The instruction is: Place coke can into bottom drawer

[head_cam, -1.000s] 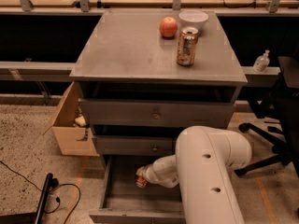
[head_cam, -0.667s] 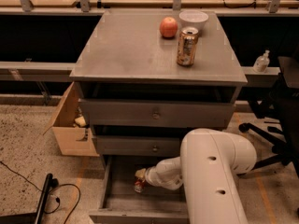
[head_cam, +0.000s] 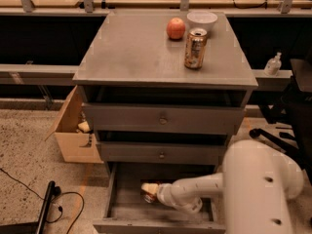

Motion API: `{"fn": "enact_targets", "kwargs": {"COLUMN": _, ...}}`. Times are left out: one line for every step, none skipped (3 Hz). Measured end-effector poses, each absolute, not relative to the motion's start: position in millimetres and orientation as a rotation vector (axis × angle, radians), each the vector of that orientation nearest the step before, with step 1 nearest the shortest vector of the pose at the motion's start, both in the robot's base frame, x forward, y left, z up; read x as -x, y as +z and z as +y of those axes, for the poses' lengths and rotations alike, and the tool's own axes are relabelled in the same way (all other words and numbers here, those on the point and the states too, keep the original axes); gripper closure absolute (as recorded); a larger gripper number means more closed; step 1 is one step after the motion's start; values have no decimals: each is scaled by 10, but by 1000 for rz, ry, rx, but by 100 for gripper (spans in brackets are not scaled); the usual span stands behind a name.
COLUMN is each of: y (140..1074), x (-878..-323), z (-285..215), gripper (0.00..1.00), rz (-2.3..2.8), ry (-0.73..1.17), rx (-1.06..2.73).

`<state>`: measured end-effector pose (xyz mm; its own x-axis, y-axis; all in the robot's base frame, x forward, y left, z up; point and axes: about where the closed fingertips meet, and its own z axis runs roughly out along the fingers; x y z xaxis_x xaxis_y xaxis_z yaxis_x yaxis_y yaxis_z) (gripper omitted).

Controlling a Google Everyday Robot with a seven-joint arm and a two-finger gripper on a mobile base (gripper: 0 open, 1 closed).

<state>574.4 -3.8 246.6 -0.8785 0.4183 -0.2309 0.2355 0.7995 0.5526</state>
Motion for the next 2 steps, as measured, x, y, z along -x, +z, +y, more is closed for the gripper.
{"fn": "enact_targets", "kwargs": {"y": 3101, "x": -5148, "z": -274, "gripper": 49, "rz": 2514, "ry": 801, "rx": -536}}
{"fn": "enact_targets", "kwargs": {"y": 3641, "x": -4684, "z": -651, "gripper": 71, "rz": 2468, "ry": 808, "rx": -561}}
